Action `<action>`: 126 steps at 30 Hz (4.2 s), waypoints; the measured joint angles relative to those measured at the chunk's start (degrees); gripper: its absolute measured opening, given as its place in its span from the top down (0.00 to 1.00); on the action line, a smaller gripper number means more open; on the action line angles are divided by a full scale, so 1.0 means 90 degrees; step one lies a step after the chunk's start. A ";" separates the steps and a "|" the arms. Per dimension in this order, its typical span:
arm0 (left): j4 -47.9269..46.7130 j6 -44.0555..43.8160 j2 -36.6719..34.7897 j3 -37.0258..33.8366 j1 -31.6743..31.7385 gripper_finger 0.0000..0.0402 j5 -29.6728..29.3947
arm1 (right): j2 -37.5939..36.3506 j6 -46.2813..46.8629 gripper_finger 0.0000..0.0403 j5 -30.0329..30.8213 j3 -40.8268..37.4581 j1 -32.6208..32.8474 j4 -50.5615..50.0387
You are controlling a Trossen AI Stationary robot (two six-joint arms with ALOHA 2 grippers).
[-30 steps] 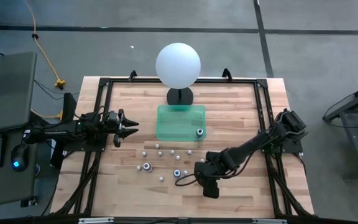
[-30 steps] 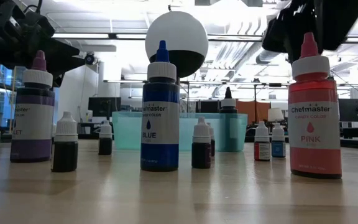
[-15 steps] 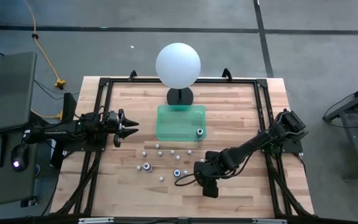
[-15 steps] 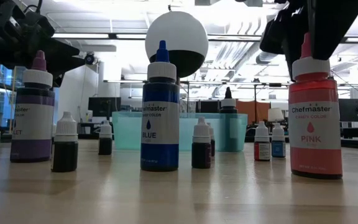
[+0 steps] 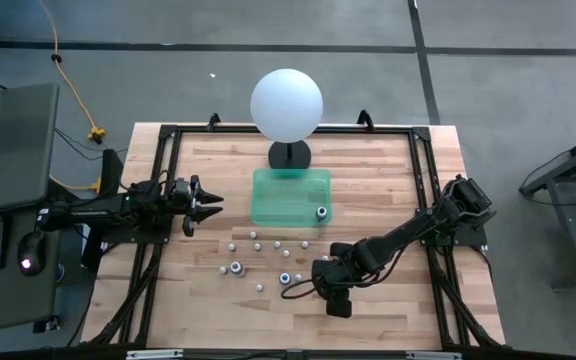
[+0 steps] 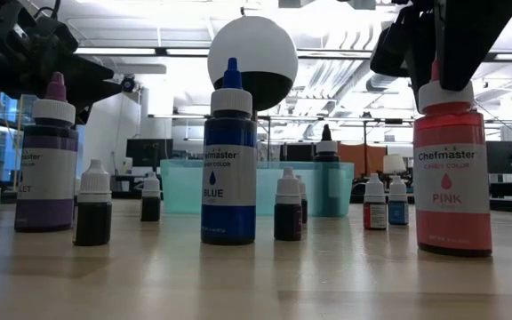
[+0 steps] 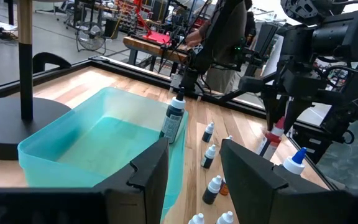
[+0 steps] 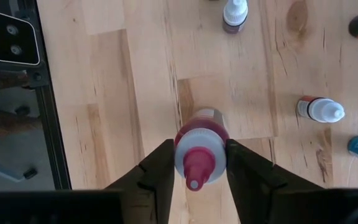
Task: Pick & Place food coloring
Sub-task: Put the large pink food coloring bottle into the bin
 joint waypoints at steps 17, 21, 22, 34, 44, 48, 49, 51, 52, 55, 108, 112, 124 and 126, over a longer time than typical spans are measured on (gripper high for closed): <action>0.0000 0.0000 0.0000 0.0000 0.0000 0.63 0.0000 | 0.0000 0.0128 0.70 -0.0108 0.0042 -0.0005 -0.0049; 0.0000 0.0000 0.0000 -0.0001 -0.0002 0.63 0.0000 | -0.0035 0.0143 0.71 -0.0176 0.0290 -0.0002 -0.0194; 0.0000 0.0000 0.0000 0.0000 -0.0001 0.63 0.0000 | -0.0059 0.0140 0.71 -0.0161 0.0397 0.0000 -0.0277; 0.0000 0.0000 0.0000 -0.0002 0.0000 0.63 0.0000 | -0.0100 -0.0244 0.71 0.0551 0.3081 -0.0292 -0.2712; 0.0001 0.0000 0.0000 -0.0001 -0.0002 0.63 0.0000 | -0.0109 -0.0672 0.71 0.1249 0.5160 -0.1428 -0.4398; 0.0002 0.0000 0.0000 0.0000 0.0000 0.63 0.0000 | -0.0109 -0.1076 0.71 0.1400 0.5397 -0.2026 -0.4541; 0.0000 0.0000 0.0000 0.0000 -0.0002 0.63 0.0000 | -0.0109 -0.1206 0.71 0.1358 0.5404 -0.2192 -0.4540; 0.0002 0.0000 0.0000 -0.0001 0.0000 0.63 0.0000 | -0.0109 -0.1437 0.71 0.1256 0.5348 -0.2518 -0.4544; 0.0002 0.0000 0.0000 -0.0001 0.0000 0.63 0.0000 | -0.0109 -0.1535 0.71 0.1207 0.5299 -0.2682 -0.4560; 0.0002 0.0000 0.0000 0.0000 0.0000 0.63 0.0000 | -0.0109 -0.1710 0.71 0.1132 0.5028 -0.3165 -0.4574; 0.0002 0.0000 0.0000 0.0000 0.0000 0.63 0.0000 | -0.0107 0.0982 0.71 0.1061 0.0583 -0.4833 -0.0704; 0.0002 0.0000 0.0000 -0.0001 -0.0002 0.63 0.0000 | -0.0107 0.1073 0.71 0.1021 0.0583 -0.4828 -0.0762; 0.0002 0.0000 0.0000 -0.0002 -0.0001 0.63 0.0000 | -0.0107 0.1132 0.71 0.1006 0.0534 -0.4772 -0.0996; 0.0002 0.0000 0.0000 -0.0002 -0.0002 0.63 0.0000 | -0.0107 0.1129 0.71 0.1015 0.0534 -0.4775 -0.1003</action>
